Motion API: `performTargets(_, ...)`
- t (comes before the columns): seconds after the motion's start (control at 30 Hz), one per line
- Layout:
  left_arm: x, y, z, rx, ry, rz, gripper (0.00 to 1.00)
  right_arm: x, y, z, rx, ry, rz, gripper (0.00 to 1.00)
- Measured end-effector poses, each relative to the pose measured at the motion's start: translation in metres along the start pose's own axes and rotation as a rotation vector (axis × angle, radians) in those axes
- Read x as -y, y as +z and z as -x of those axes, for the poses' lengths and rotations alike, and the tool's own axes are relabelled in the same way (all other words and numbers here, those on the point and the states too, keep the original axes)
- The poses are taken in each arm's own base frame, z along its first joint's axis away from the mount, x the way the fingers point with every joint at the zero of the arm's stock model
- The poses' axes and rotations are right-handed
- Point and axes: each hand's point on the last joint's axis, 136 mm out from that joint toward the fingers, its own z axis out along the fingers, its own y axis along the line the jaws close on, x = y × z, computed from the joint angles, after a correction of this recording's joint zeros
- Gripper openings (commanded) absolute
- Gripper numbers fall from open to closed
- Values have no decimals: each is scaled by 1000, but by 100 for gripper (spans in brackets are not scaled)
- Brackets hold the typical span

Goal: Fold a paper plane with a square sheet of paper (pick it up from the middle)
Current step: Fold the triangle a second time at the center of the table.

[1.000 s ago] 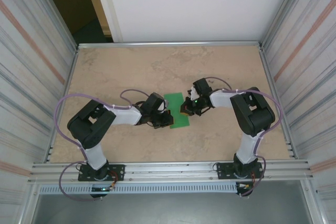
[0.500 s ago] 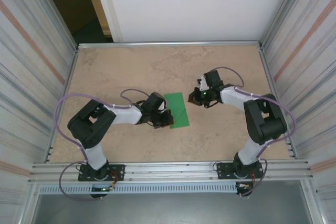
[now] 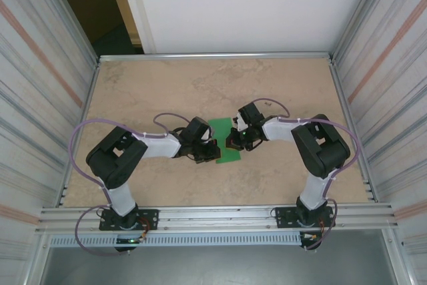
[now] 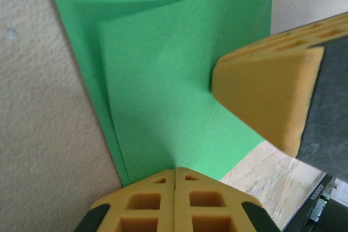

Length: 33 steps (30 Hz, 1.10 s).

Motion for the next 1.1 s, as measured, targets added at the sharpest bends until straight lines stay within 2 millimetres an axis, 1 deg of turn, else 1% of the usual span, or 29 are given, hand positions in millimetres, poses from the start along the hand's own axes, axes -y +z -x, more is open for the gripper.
performTargets(0.37,-1,-3,-3,-7,74,12,0,1,2,3,-18,42,-3,0)
performTargets(0.63,-11,-16,-30,-80,153,104,0,1,3,3,-21,62,0,0)
performTargets(0.8,-19,-29,-39,-108,159,166,0,0,3,3,-20,61,0,0)
performTargets(0.9,-8,-35,-29,-75,166,138,0,-1,2,3,-19,59,3,0)
performTargets(1.03,11,-39,-2,2,158,81,0,-2,1,5,-4,57,1,1)
performTargets(1.1,16,-38,14,38,138,62,0,-3,-4,8,17,55,-3,7)
